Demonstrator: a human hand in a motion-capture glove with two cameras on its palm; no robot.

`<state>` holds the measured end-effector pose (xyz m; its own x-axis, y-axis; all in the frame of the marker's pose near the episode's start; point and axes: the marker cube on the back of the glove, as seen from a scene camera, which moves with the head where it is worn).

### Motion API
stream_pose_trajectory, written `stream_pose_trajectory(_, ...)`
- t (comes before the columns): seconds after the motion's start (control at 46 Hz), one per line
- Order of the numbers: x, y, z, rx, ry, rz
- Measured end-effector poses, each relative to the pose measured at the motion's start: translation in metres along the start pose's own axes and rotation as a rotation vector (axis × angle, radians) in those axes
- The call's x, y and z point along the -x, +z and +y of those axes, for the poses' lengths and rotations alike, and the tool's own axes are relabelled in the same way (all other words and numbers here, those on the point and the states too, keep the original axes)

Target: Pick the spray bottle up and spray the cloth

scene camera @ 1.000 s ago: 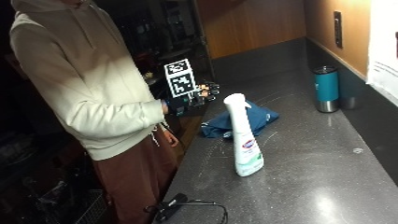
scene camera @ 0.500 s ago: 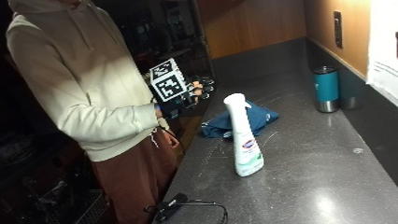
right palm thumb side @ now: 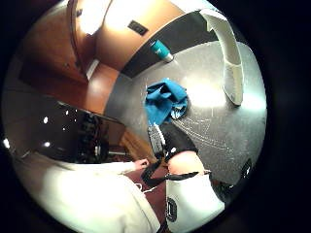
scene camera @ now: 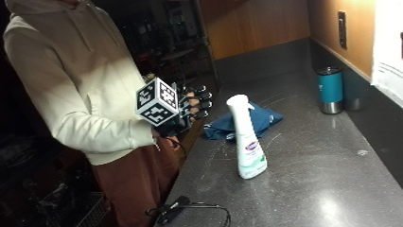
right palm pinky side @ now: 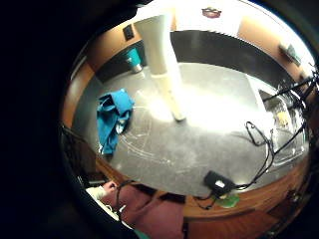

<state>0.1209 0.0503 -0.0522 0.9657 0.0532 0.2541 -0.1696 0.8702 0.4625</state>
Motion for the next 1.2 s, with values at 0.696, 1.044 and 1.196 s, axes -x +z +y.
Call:
stream_pose_trajectory(0.696,-0.068,0.042,-0.023,-0.190,0.388,-0.443)
stream_pose_trajectory(1.044,-0.075,0.071,-0.062,-0.214,0.441,-0.492)
stream_pose_trajectory(1.196,-0.075,0.077,-0.079,-0.236,0.471,-0.564)
